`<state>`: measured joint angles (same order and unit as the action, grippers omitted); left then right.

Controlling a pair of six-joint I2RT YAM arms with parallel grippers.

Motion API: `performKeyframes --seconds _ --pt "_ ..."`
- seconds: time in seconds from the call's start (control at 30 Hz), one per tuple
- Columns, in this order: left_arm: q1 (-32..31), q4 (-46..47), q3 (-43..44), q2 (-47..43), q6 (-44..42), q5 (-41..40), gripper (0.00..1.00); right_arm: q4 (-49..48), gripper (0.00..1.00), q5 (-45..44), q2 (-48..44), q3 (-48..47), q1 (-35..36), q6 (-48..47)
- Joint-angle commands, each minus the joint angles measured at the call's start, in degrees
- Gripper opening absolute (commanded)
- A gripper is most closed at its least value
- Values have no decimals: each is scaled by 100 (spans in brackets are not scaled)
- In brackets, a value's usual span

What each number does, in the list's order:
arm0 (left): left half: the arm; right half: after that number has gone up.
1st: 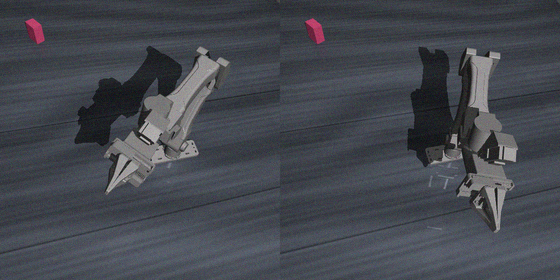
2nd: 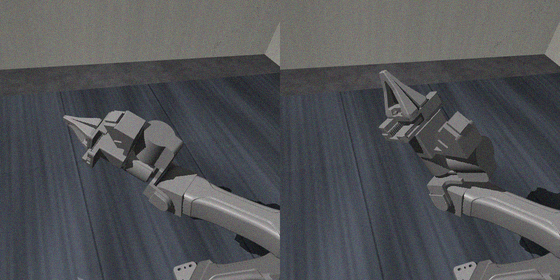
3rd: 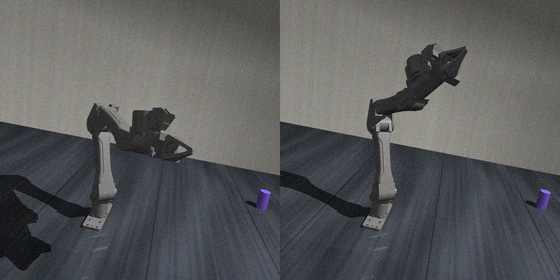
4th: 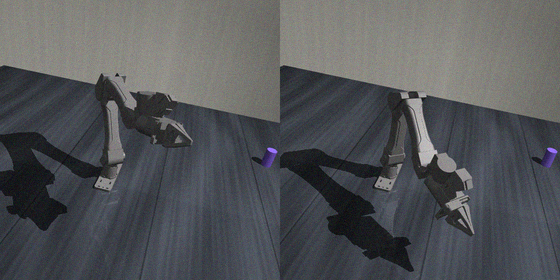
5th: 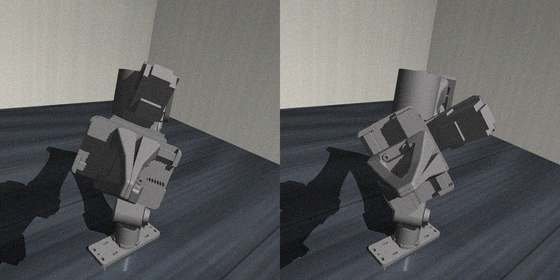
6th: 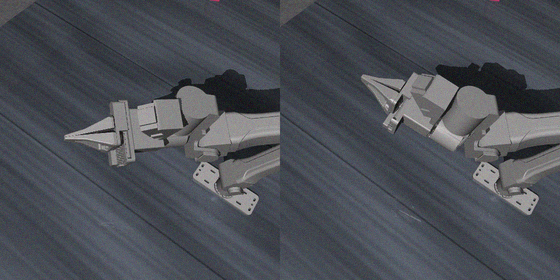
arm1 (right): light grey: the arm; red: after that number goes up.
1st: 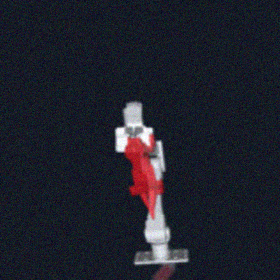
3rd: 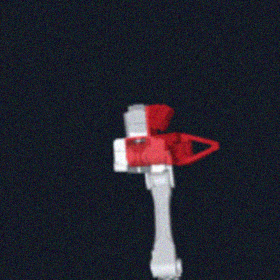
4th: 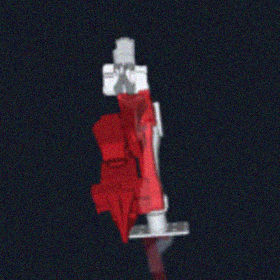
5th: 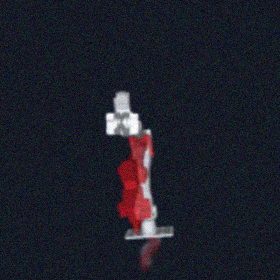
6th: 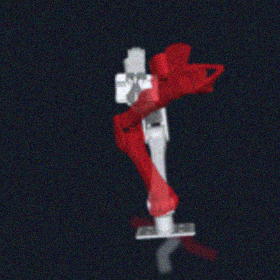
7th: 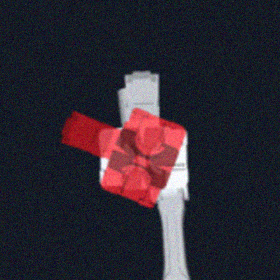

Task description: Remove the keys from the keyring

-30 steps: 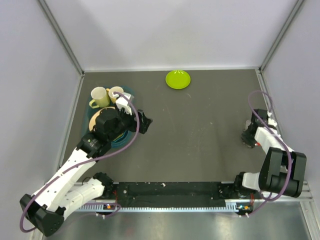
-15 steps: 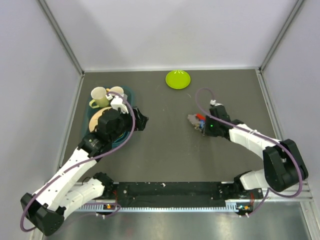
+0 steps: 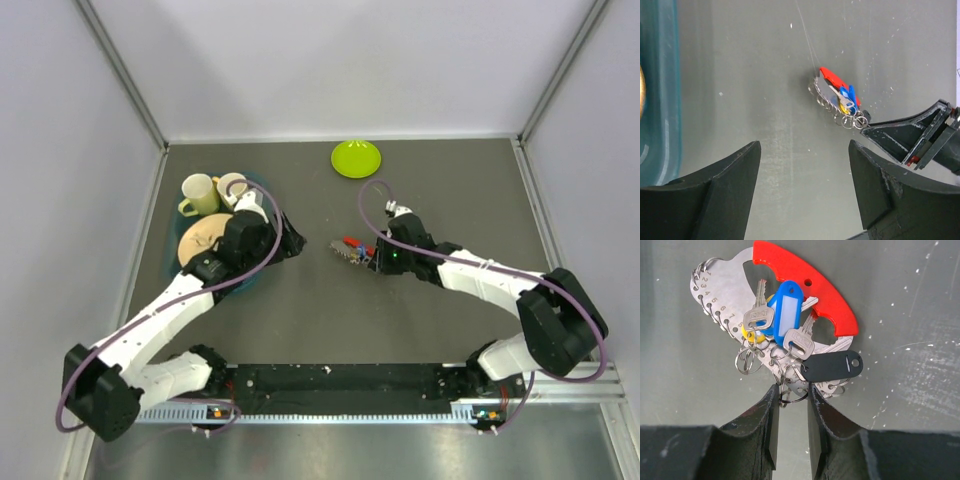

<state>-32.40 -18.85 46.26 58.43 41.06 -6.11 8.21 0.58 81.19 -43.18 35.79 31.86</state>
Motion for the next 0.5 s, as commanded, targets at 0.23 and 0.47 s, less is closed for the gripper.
performKeyframes --seconds 0.23,0.47 --pt "-12 812 225 1925 2063 1112 80 -689 0 399 -94 -59 270 470" --pt "-29 1102 454 2891 2301 839 80 -777 0 443 -121 46 323 611"
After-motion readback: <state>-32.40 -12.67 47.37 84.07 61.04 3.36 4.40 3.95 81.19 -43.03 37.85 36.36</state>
